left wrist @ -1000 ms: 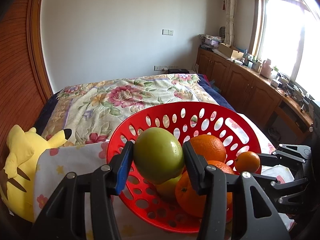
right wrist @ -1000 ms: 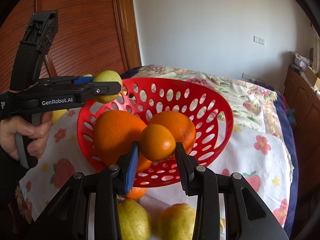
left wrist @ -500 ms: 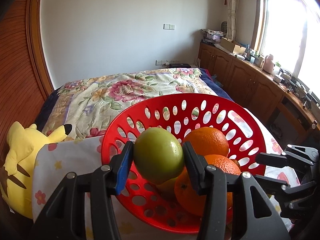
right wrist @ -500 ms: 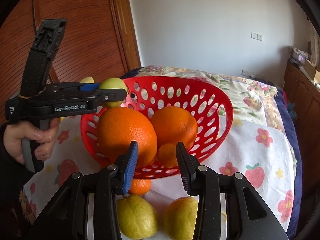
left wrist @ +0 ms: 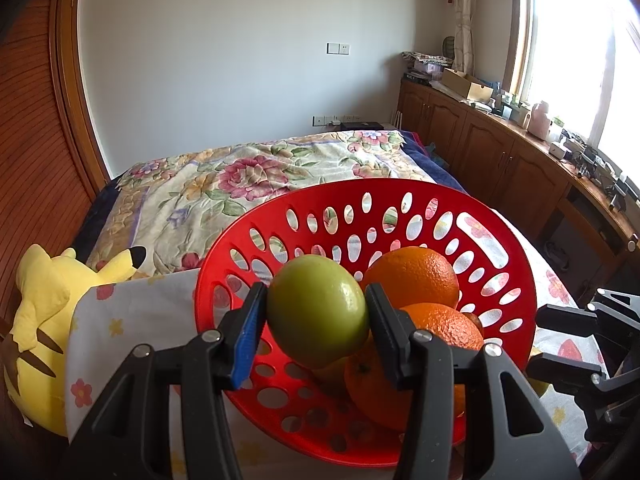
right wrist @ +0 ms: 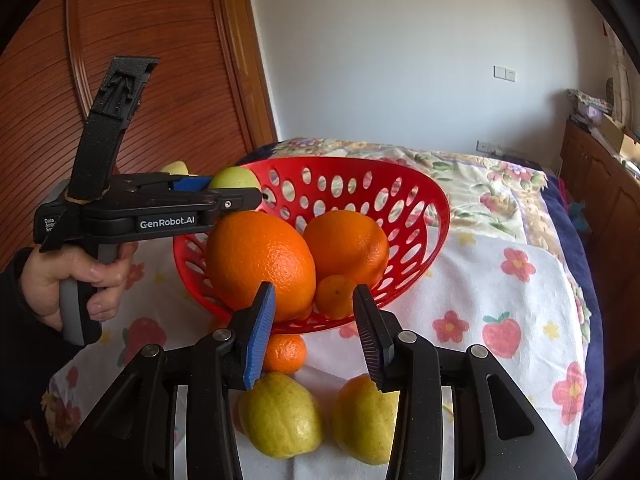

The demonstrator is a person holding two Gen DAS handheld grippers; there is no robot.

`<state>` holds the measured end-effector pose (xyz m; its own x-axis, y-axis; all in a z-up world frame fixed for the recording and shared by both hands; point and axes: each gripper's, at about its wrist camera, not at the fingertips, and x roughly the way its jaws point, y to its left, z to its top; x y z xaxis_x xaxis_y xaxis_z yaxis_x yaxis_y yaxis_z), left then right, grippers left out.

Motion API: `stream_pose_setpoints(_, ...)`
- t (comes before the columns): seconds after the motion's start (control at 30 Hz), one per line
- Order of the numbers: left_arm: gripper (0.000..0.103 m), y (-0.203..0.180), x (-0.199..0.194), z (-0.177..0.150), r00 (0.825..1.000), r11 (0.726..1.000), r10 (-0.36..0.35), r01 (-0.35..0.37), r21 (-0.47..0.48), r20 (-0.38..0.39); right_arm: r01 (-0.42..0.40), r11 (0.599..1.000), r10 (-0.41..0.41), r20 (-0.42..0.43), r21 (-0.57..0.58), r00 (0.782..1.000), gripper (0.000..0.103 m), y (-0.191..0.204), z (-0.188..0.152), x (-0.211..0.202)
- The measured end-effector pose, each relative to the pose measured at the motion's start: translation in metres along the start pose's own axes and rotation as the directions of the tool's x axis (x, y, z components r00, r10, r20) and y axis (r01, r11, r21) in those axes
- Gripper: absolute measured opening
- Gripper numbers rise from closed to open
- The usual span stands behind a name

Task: Organize fruits
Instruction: 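Open both tools to drop the lemon and tangerine into the basket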

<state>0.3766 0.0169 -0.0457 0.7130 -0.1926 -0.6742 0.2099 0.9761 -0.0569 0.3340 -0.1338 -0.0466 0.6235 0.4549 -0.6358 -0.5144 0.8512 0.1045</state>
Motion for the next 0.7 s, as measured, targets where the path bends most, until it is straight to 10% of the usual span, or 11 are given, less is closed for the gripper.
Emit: stream_pose_setpoints(0.7,0.061,-0.011,-0.049,-0.012,0.997,0.999,0.03,-0.031,0.011,0.072,0.03,0.998,-0.03,0.001,0.055,1.0,0.043,-0.004,-0.027,-0.032)
